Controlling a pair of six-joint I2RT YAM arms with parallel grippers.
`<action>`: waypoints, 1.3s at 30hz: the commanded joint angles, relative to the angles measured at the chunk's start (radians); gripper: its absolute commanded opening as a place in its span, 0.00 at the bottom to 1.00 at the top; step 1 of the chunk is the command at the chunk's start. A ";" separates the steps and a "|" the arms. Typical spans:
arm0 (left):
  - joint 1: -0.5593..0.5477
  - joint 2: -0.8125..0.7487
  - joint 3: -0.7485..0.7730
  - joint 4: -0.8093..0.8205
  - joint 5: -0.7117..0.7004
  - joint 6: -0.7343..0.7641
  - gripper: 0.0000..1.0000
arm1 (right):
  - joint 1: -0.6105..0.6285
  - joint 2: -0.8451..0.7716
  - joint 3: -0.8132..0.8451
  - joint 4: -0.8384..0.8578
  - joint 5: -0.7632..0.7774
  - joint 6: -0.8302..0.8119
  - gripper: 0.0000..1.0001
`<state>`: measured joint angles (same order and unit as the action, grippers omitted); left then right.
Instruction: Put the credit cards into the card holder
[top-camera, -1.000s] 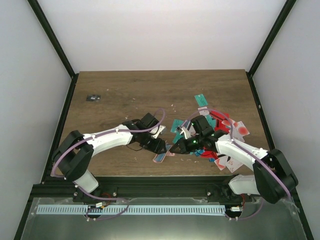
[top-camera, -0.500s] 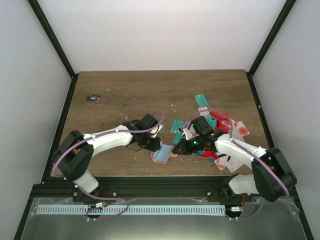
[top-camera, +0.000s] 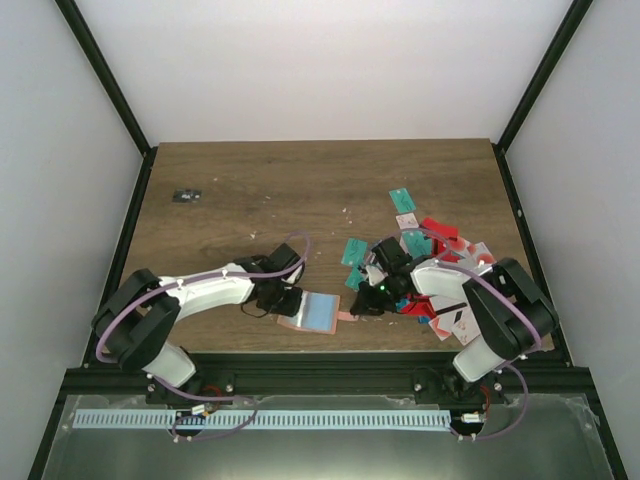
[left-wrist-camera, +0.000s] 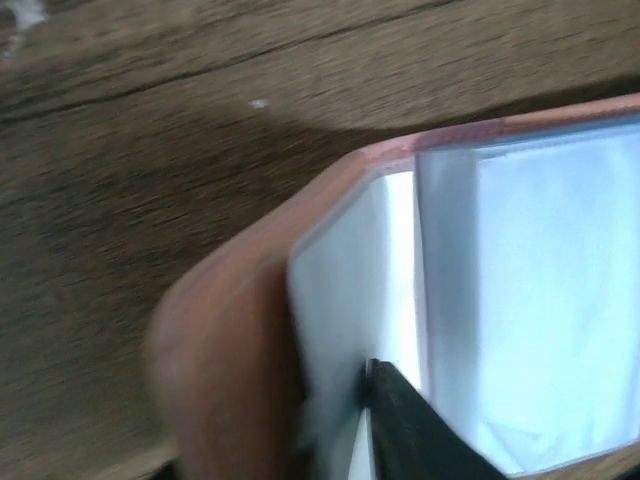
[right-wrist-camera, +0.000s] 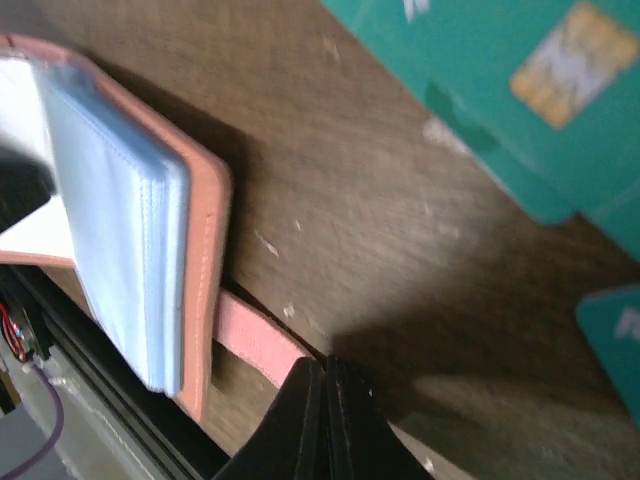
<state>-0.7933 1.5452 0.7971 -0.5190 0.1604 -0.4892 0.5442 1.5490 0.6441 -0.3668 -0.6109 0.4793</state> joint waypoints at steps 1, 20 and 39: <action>0.017 -0.038 -0.030 -0.074 -0.065 -0.051 0.31 | -0.004 0.058 0.056 0.029 0.054 0.013 0.01; 0.048 -0.115 0.315 -0.317 -0.034 0.015 0.72 | -0.007 -0.137 0.216 -0.291 0.241 0.004 0.57; -0.032 0.276 0.645 -0.166 0.265 0.181 0.63 | -0.429 -0.367 0.135 -0.636 0.699 0.383 1.00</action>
<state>-0.8089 1.7790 1.3727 -0.6846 0.3759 -0.3691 0.1944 1.1728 0.7868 -0.9501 0.0425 0.7921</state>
